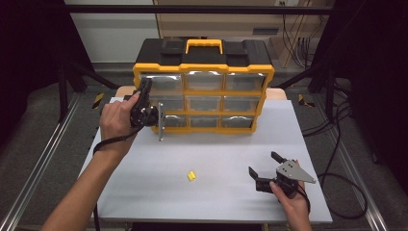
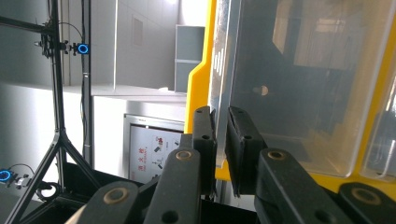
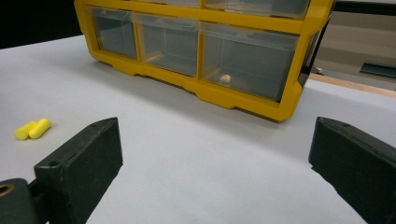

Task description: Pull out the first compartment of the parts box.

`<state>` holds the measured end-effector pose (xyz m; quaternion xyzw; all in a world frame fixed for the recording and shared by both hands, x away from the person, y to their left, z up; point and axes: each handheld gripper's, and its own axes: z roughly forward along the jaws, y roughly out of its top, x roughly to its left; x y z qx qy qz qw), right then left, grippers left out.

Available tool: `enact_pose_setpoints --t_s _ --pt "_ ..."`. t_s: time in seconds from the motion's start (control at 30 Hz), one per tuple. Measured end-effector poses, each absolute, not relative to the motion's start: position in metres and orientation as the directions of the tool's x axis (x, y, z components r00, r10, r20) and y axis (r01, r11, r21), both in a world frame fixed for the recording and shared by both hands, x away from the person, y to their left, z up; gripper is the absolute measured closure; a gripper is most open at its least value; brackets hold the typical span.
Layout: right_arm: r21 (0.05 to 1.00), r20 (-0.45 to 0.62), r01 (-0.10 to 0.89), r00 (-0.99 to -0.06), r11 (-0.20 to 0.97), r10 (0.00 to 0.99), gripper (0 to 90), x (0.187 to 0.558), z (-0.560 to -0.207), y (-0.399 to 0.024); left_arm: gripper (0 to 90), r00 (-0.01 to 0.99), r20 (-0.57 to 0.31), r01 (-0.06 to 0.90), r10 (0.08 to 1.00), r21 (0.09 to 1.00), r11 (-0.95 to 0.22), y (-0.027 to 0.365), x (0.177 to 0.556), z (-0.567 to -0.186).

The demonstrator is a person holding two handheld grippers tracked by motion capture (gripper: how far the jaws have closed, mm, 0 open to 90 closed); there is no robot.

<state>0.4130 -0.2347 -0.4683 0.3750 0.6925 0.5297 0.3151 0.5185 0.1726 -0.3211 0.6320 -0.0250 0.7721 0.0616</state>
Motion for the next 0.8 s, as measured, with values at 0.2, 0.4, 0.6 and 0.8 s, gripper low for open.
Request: enact_pose_setpoints --t_s 0.2,0.4,0.6,0.8 --pt "0.970 -0.040 0.186 -0.520 0.159 0.853 3.3 0.413 -0.468 -0.234 82.0 -0.195 0.978 -0.138 0.080 0.053 -0.989 0.173 0.509 -0.321" --pt "0.969 -0.042 0.186 -0.521 0.161 0.852 3.3 0.413 -0.469 -0.234 81.6 -0.197 0.976 -0.140 0.092 0.065 -0.988 0.174 0.498 -0.322" --pt "0.969 -0.047 0.183 -0.522 0.165 0.852 3.3 0.413 -0.469 -0.234 81.6 -0.202 0.974 -0.151 0.103 0.072 -0.986 0.175 0.490 -0.323" --pt "0.969 -0.045 0.186 -0.521 0.165 0.852 3.3 0.413 -0.469 -0.234 81.5 -0.205 0.972 -0.158 0.112 0.080 -0.984 0.175 0.483 -0.322"
